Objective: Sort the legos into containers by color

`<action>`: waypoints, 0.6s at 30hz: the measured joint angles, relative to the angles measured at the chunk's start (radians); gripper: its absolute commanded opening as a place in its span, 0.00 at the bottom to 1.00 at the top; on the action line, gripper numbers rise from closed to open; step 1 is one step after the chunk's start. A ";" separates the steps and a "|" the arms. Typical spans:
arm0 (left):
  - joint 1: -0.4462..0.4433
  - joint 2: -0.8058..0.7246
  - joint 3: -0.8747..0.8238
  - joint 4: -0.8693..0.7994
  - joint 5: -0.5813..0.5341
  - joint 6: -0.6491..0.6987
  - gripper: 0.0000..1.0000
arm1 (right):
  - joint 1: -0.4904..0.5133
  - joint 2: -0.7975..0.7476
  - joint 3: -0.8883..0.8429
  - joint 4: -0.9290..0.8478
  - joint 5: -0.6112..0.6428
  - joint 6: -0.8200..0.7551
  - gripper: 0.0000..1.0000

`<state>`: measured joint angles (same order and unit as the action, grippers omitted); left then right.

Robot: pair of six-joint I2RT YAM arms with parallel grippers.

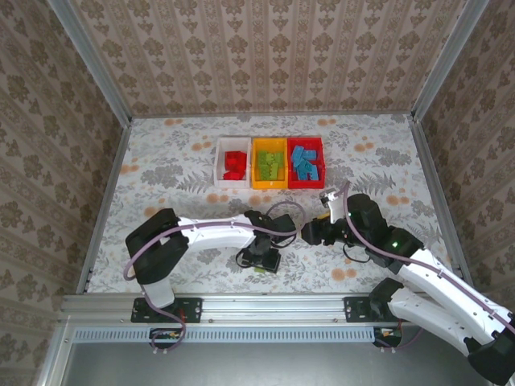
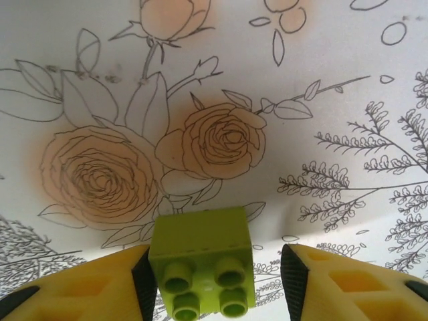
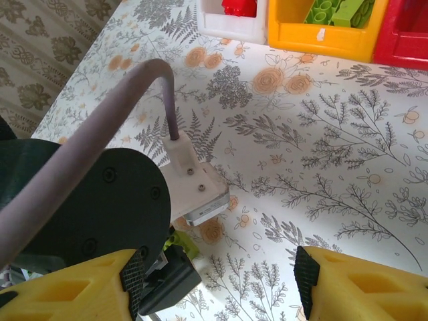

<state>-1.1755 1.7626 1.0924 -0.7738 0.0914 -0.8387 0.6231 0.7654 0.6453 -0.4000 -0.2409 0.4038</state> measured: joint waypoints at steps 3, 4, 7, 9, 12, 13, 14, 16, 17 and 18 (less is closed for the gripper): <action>0.000 0.006 -0.006 0.011 0.004 0.000 0.48 | -0.002 0.000 0.000 -0.001 0.000 0.000 0.64; 0.000 0.007 -0.006 0.011 0.006 0.000 0.46 | -0.002 0.000 -0.001 -0.001 -0.001 0.000 0.64; 0.005 0.011 -0.006 0.016 0.006 0.001 0.41 | -0.003 0.000 -0.002 -0.001 -0.004 0.000 0.64; 0.006 0.014 -0.006 0.016 0.006 0.001 0.36 | -0.005 0.000 -0.004 -0.001 -0.007 0.000 0.64; 0.006 0.014 -0.004 0.013 0.005 0.001 0.32 | -0.008 0.000 -0.006 -0.001 -0.008 0.000 0.64; 0.006 0.014 -0.003 0.011 0.004 0.001 0.32 | -0.010 0.000 -0.007 -0.001 -0.010 0.001 0.64; 0.006 0.014 -0.002 0.011 0.003 0.001 0.32 | -0.012 0.000 -0.007 -0.001 -0.012 0.000 0.64; 0.005 0.014 0.002 0.004 -0.006 0.001 0.32 | -0.017 -0.002 -0.007 -0.001 -0.015 0.000 0.64; 0.006 0.014 0.003 -0.002 -0.012 0.003 0.32 | -0.019 -0.006 -0.007 -0.001 -0.016 0.000 0.64; 0.009 0.014 0.009 -0.013 -0.021 0.005 0.32 | -0.023 -0.013 -0.007 -0.002 -0.016 0.000 0.64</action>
<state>-1.1664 1.7763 1.1011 -0.7868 0.0708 -0.8333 0.6003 0.7525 0.6380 -0.4015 -0.2565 0.4042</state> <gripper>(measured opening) 0.336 0.642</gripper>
